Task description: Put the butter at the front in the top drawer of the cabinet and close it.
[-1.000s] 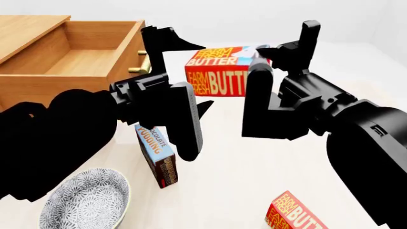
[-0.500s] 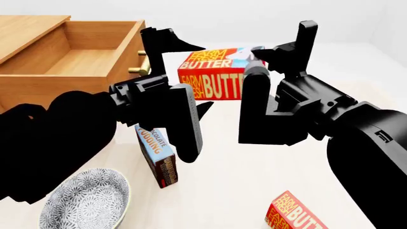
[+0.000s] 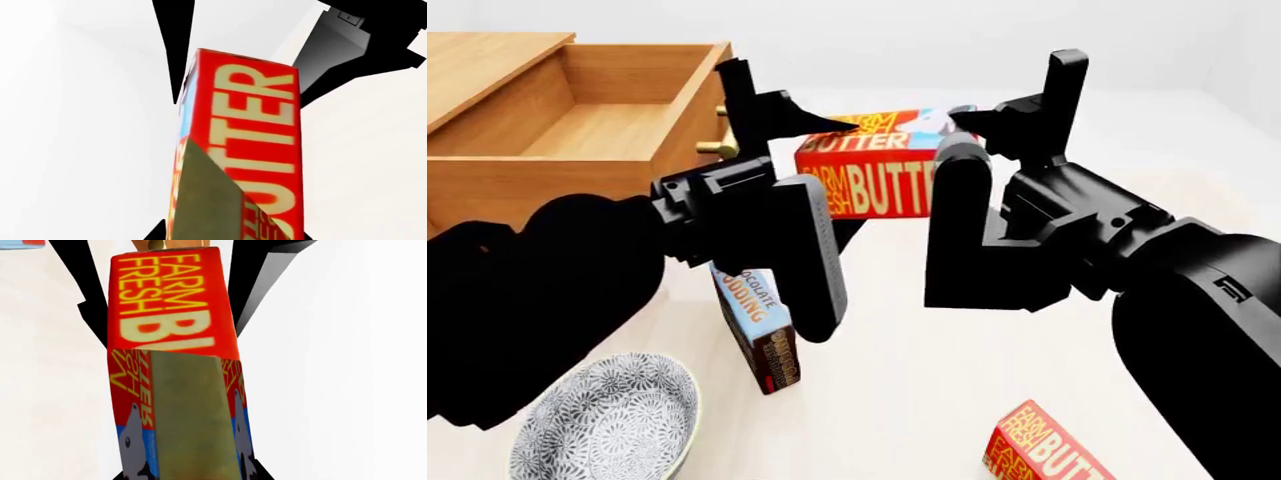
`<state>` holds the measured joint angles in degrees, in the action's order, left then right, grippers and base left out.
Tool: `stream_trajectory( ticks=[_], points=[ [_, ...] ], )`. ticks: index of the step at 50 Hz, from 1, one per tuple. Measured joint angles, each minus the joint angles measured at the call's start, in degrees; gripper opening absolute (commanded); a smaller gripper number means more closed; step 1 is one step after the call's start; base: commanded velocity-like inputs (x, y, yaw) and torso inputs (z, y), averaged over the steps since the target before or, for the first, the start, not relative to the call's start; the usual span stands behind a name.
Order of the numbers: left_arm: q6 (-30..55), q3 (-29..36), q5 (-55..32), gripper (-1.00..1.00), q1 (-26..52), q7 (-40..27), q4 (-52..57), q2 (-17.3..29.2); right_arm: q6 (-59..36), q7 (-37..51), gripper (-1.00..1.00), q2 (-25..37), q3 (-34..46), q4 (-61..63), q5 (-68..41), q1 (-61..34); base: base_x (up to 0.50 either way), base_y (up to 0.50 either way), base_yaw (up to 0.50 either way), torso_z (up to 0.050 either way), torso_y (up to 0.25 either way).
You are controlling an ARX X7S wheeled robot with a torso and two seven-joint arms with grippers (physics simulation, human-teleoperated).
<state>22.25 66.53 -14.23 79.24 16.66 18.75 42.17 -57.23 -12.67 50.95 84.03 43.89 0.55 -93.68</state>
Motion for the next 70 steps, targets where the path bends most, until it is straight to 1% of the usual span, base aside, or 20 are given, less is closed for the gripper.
stream_trajectory(
  ticks=[19, 20, 35, 47, 57, 65, 70],
  points=[
    [-1.45, -1.21, -0.12, -1.00, -0.83, -0.91, 0.56, 0.75, -0.55, 0.97, -1.00, 0.00, -1.27, 0.39, -1.12, 0.38, 0.00, 0.00, 0.00, 0.001, 0.001],
    [-1.56, -1.30, -0.07, -1.00, -0.86, -1.00, 0.60, 0.78, -0.57, 1.05, 1.00, 0.00, -1.36, 0.40, -1.10, 0.41, 0.00, 0.00, 0.00, 0.000, 0.000],
    [-2.26, -2.77, 0.15, -1.00, -1.20, -2.83, 1.97, 1.07, -1.04, 1.97, 1.00, 0.78, -2.87, 0.87, 2.19, 1.61, 0.00, 0.00, 0.00, 0.000, 0.001],
    [0.82, -4.75, -3.16, -1.00, -1.83, -5.53, 5.33, 1.68, -3.30, 5.05, 1.00, 2.63, -5.60, 1.68, 3.70, 3.92, 0.00, 0.00, 0.00, 0.001, 0.001],
    [8.87, -9.27, -11.49, -1.00, -1.76, -10.50, 10.83, 2.03, -7.04, 8.96, 1.00, 4.19, -10.75, 2.70, 2.98, 7.33, 0.00, 0.00, 0.00, 0.000, 0.001],
    [17.99, -14.76, -21.12, -1.00, -0.69, -16.71, 16.10, 1.71, -9.38, 12.88, 1.00, 4.01, -18.54, 2.43, -0.78, 12.14, 0.00, 0.00, 0.00, 0.001, 0.001],
    [23.67, -19.10, -29.08, -1.00, 0.26, -21.38, 18.51, 1.14, -10.48, 15.30, 1.00, 3.34, -24.70, 1.85, -3.88, 15.59, 0.00, 0.00, 0.00, 0.000, 0.002]
  ],
)
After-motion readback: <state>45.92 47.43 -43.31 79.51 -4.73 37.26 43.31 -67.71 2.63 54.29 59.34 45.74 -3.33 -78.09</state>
